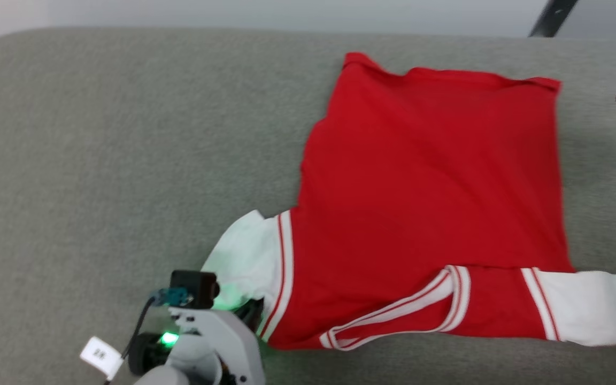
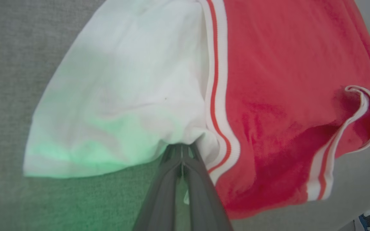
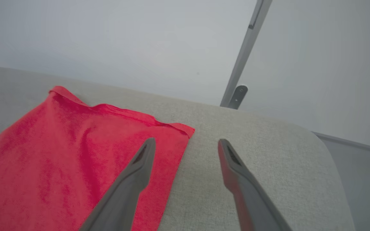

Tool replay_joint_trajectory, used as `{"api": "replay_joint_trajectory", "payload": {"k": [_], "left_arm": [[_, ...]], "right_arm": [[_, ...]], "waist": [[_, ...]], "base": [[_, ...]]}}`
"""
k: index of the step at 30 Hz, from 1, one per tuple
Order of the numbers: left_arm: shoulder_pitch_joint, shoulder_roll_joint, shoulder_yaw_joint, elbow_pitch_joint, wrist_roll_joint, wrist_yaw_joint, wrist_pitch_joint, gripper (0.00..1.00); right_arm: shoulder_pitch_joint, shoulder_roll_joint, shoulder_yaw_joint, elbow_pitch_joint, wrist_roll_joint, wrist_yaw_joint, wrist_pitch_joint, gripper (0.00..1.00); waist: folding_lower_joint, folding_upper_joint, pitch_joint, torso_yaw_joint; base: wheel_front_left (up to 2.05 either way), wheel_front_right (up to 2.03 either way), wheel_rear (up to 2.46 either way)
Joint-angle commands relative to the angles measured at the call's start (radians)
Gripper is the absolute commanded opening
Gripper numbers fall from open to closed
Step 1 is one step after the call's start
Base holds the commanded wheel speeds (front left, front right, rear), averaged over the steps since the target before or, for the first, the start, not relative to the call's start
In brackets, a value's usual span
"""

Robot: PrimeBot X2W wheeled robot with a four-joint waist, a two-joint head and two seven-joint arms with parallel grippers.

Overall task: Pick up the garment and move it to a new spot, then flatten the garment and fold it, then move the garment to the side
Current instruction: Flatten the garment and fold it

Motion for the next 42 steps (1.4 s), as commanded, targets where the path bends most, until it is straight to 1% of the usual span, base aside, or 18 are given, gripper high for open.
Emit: {"api": "replay_joint_trajectory", "payload": {"k": [1,6,9,11,15,19,21,24,25,26,29,31,33,38,42], "left_arm": [[-0.019,-0.01,-0.005,0.004,0.006,-0.008,0.003,0.0],[-0.07,-0.051,-0.029,0.033,0.012,-0.042,0.007,0.0],[-0.093,-0.073,-0.043,0.057,0.015,-0.059,0.003,0.0],[-0.111,-0.088,-0.051,0.074,0.017,-0.072,0.0,0.0],[-0.142,-0.117,-0.065,0.103,0.018,-0.094,-0.004,0.0],[-0.166,-0.139,-0.072,0.134,0.017,-0.109,-0.008,0.0],[-0.177,-0.149,-0.073,0.149,0.014,-0.117,-0.011,0.0],[-0.19,-0.158,-0.069,0.171,0.011,-0.117,-0.018,0.0],[-0.194,-0.159,-0.067,0.18,0.012,-0.119,-0.02,0.0],[-0.195,-0.16,-0.065,0.186,0.01,-0.121,-0.024,0.0],[-0.191,-0.156,-0.056,0.204,0.005,-0.119,-0.031,0.0],[-0.183,-0.149,-0.049,0.213,0.001,-0.116,-0.036,0.0],[-0.177,-0.139,-0.043,0.219,-0.001,-0.111,-0.038,0.0],[-0.157,-0.114,-0.021,0.221,-0.013,-0.089,-0.045,0.0],[-0.131,-0.099,-0.005,0.212,-0.028,-0.08,-0.053,0.0]], "right_arm": [[-0.044,-0.012,0.018,0.038,0.001,-0.001,0.027,1.0],[-0.224,-0.06,0.094,0.229,0.003,-0.001,0.168,1.0],[-0.305,-0.084,0.128,0.321,0.007,-0.001,0.25,1.0],[-0.351,-0.096,0.134,0.38,0.006,-0.001,0.294,1.0],[-0.422,-0.103,0.105,0.498,-0.026,-0.001,0.37,1.0],[-0.465,-0.087,0.043,0.604,-0.08,-0.001,0.425,1.0],[-0.474,-0.085,0.008,0.644,-0.109,-0.001,0.422,1.0],[-0.452,-0.055,-0.043,0.712,-0.145,-0.001,0.392,1.0],[-0.443,-0.04,-0.054,0.73,-0.153,-0.001,0.377,0.45],[-0.438,-0.028,-0.071,0.748,-0.155,0.0,0.363,0.0],[-0.425,0.013,-0.069,0.778,-0.174,0.002,0.356,0.0],[-0.437,0.019,-0.069,0.773,-0.181,0.002,0.346,0.0],[-0.451,0.034,-0.048,0.75,-0.169,0.004,0.347,0.0],[-0.44,0.02,0.018,0.683,-0.113,0.003,0.368,0.0],[-0.365,-0.013,0.084,0.598,-0.037,0.001,0.408,0.0]], "waist": [[0.0,-0.0001,0.066,0.073],[0.0,-0.0001,0.122,0.145],[0.0,-0.0001,0.147,0.184],[0.0,-0.0001,0.165,0.206],[0.0,-0.0001,0.2,0.245],[0.0,-0.0001,0.23,0.272],[0.0,-0.0001,0.243,0.287],[0.0,-0.0001,0.255,0.303],[0.0,-0.0001,0.257,0.305],[0.0,-0.0001,0.258,0.306],[0.0,-0.0001,0.246,0.298],[0.0,-0.0001,0.23,0.286],[0.0,-0.0001,0.213,0.27],[0.0,-0.0001,0.162,0.217],[0.0,-0.0001,0.118,0.165]], "base": [[0.0,0.0,0.0],[0.0,0.0,0.0],[0.0,0.0,0.0],[0.0,0.0,0.0],[0.0,0.0,0.0],[0.0,0.0,0.0],[0.0,0.0,0.0],[0.0,0.0,0.0],[0.0,0.0,0.0],[0.0,0.0,0.0],[0.0,0.0,0.0],[0.0,0.0,0.0],[0.0,0.0,0.0],[0.0,0.0,0.0],[0.0,0.0,0.0]]}}
